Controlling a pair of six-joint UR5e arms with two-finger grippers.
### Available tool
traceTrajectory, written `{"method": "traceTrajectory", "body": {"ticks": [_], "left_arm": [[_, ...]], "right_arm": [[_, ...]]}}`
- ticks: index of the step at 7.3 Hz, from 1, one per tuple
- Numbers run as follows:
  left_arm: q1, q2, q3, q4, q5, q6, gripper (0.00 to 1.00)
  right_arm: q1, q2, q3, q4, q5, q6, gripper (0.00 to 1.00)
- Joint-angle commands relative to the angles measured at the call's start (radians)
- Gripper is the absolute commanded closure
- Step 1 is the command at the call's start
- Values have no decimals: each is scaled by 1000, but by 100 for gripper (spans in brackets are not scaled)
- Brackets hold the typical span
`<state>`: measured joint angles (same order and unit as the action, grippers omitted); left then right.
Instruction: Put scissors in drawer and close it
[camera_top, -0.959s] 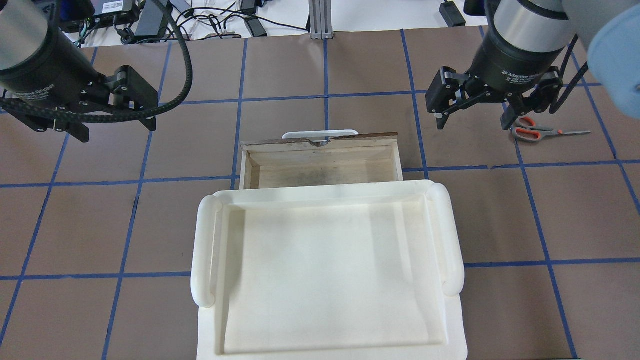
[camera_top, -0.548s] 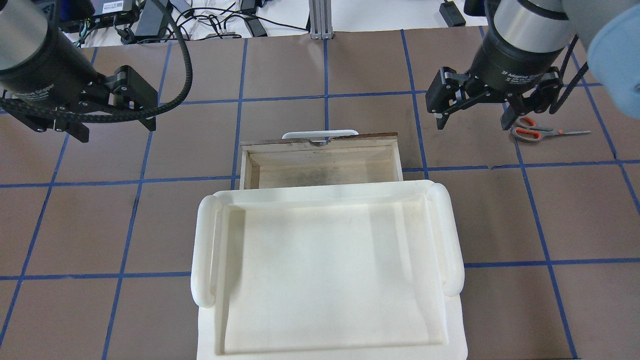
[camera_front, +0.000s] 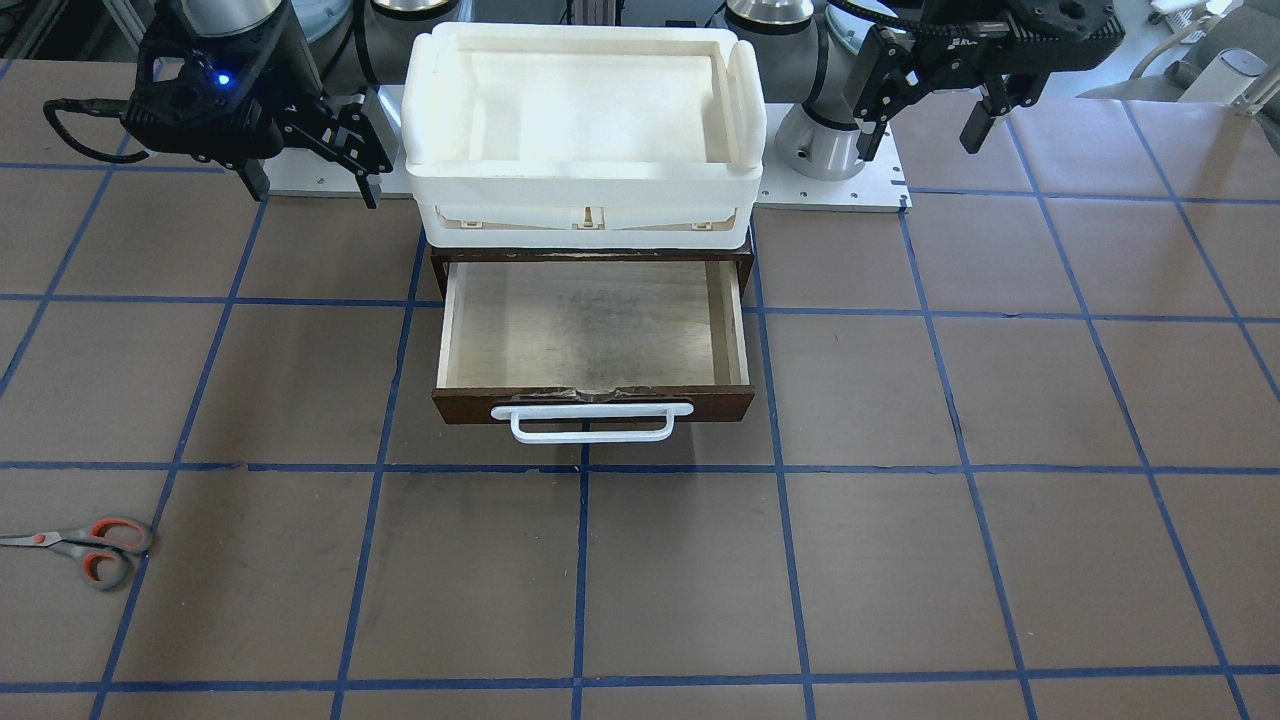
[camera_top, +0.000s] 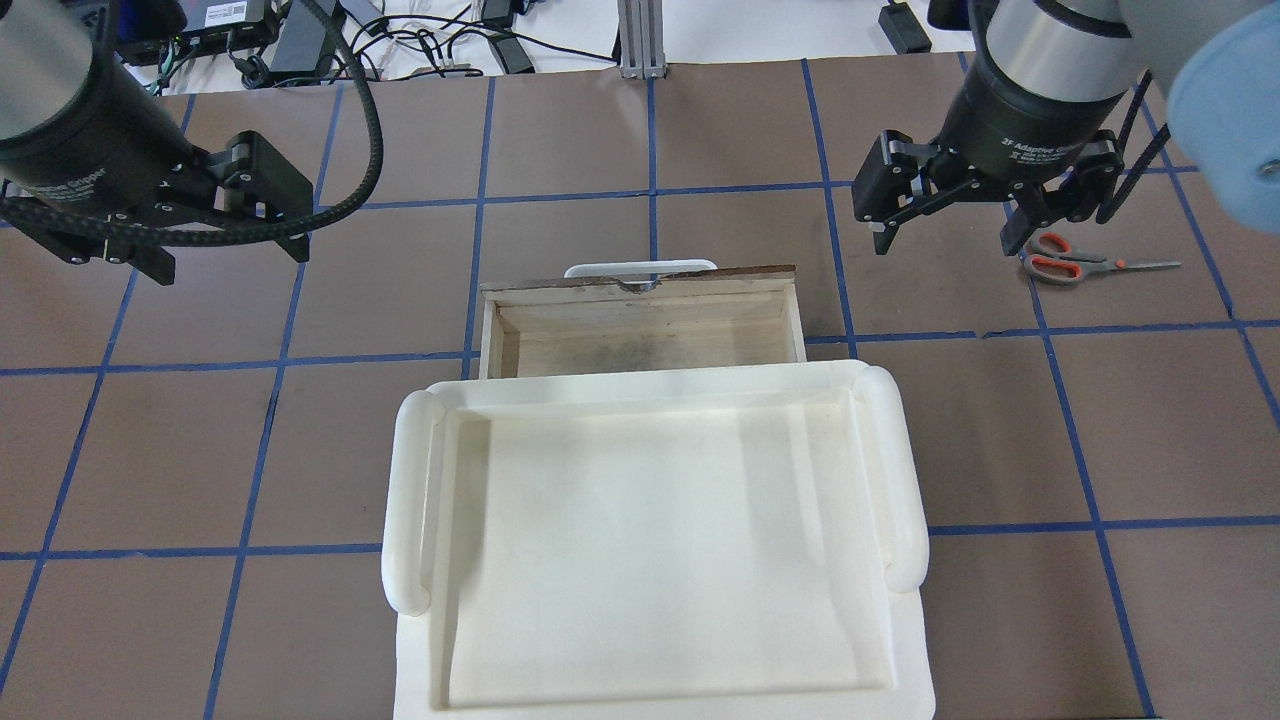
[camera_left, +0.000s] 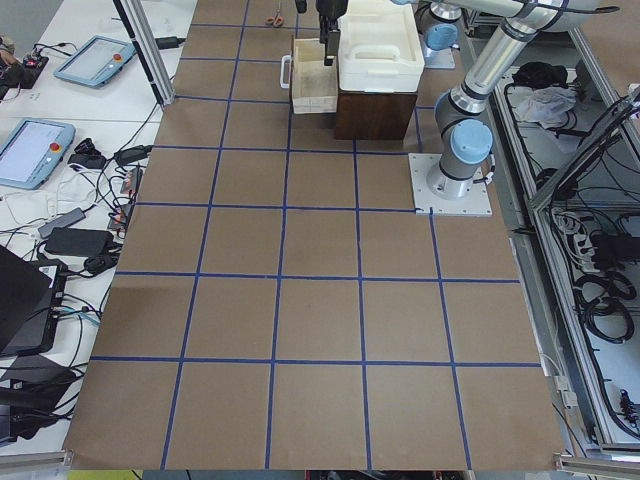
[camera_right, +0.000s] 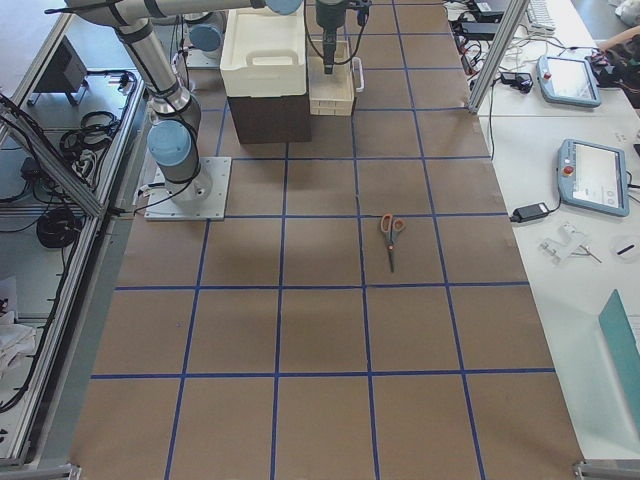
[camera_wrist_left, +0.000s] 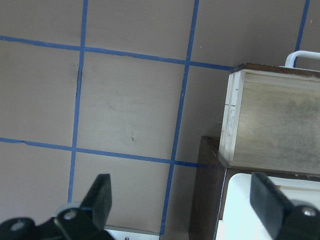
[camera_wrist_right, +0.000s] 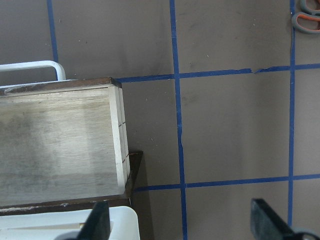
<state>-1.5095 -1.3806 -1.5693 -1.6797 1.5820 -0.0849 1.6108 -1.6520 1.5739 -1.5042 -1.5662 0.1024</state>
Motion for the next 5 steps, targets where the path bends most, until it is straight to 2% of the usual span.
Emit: {"method": "traceTrajectory", "body": {"ticks": [1, 3, 5], "left_arm": [[-1, 0, 0, 0, -3, -1, 0], [-1, 0, 0, 0, -4, -1, 0], [-1, 0, 0, 0, -4, -1, 0]], "right_arm": [[-18, 3, 0, -2, 1, -7, 0], [-92, 17, 0, -2, 24, -123, 0], [-107, 43, 0, -39, 3, -257, 0]]}}
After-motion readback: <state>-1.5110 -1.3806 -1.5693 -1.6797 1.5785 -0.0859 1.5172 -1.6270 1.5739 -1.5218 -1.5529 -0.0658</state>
